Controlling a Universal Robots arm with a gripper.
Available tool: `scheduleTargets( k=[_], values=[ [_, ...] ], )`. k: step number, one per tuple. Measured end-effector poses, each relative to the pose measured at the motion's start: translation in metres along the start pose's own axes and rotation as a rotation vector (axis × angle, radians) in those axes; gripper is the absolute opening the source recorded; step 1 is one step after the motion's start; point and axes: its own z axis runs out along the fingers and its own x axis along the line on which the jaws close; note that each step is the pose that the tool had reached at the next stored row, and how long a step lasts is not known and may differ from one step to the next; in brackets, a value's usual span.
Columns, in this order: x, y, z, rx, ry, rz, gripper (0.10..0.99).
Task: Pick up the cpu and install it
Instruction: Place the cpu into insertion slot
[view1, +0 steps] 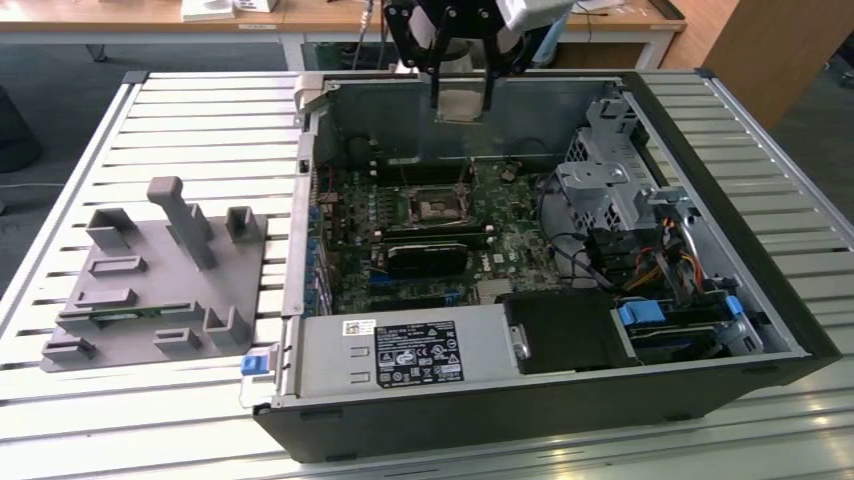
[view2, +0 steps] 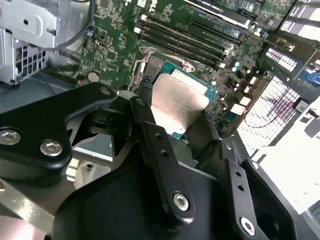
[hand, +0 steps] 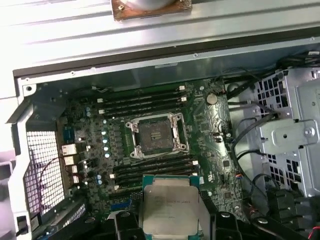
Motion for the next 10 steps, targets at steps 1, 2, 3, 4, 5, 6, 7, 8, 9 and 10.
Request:
scheduleTargets(
  k=[1,2,3,4,5,6,7,8,9,10],
  values=[
    [0.0003,0.0,0.0001,0.001,-0.0006,0.012,0.529],
    [0.0004,0.0,0.0004,0.001,-0.0012,0.023,0.529],
    [0.0005,0.0001,0.0006,0.001,-0.0019,0.033,0.529],
    [0.0006,0.0001,0.0007,0.001,-0.0025,0.046,0.529],
    [0.0007,0.0002,0.0009,0.002,-0.0031,0.058,0.529],
    [0.0009,0.0002,0.001,0.002,-0.0037,0.068,0.529],
    [0.0012,0.0002,0.0011,0.003,-0.0042,0.079,0.529],
    [0.0013,0.0002,0.0013,0.003,-0.0049,0.091,0.529],
    [0.0013,0.0003,0.0014,0.003,-0.0056,0.104,0.529],
    [0.0013,0.0003,0.0015,0.004,-0.0065,0.12,0.529]
  ],
)
